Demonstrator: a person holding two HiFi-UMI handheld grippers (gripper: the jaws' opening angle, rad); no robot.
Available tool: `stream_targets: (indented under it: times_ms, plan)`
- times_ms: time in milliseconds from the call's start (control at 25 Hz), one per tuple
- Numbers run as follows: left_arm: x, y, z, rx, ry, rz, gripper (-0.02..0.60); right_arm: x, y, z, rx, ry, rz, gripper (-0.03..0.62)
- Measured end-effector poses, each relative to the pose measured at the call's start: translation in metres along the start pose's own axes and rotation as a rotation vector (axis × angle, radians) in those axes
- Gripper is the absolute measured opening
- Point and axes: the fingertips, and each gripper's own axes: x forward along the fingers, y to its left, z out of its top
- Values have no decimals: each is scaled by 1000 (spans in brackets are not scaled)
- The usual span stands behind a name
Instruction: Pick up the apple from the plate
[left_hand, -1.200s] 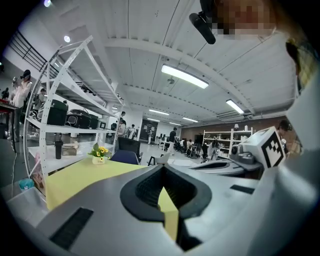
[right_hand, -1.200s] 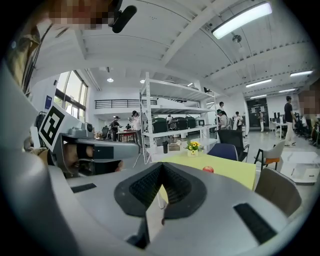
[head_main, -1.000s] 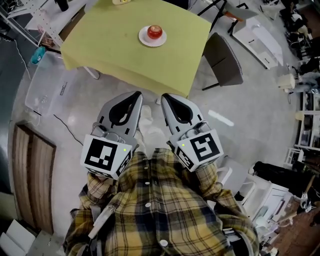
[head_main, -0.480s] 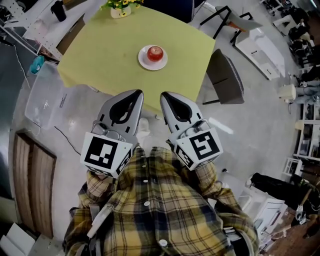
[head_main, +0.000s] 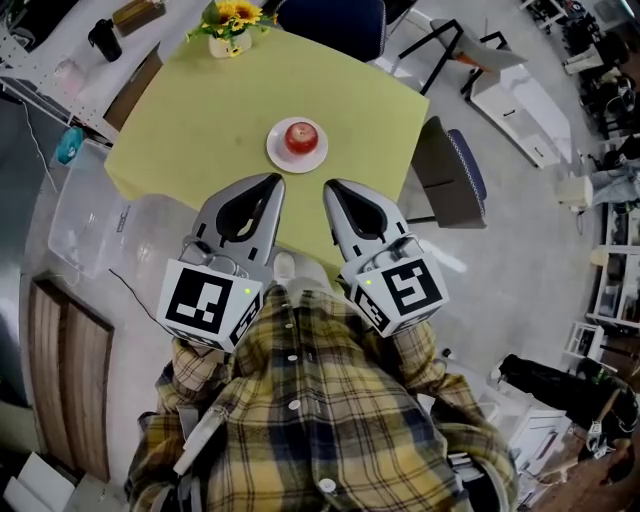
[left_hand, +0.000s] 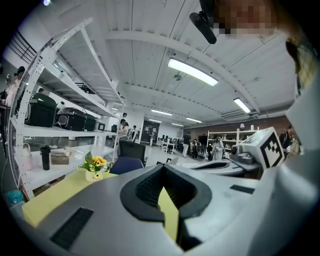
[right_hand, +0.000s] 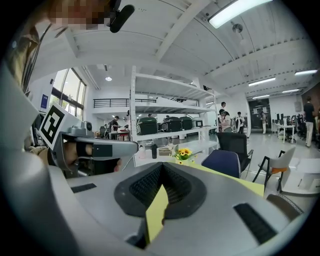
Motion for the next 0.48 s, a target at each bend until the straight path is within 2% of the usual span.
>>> stream_targets:
  times_ms: [240,480]
  plan:
    - [18,23,2,-7,11,-19,-2,27,-10,0,13,16,-14,-3]
    - [42,63,4,-7,32,-96,-2,68,-22,3,34,28,-89,-3]
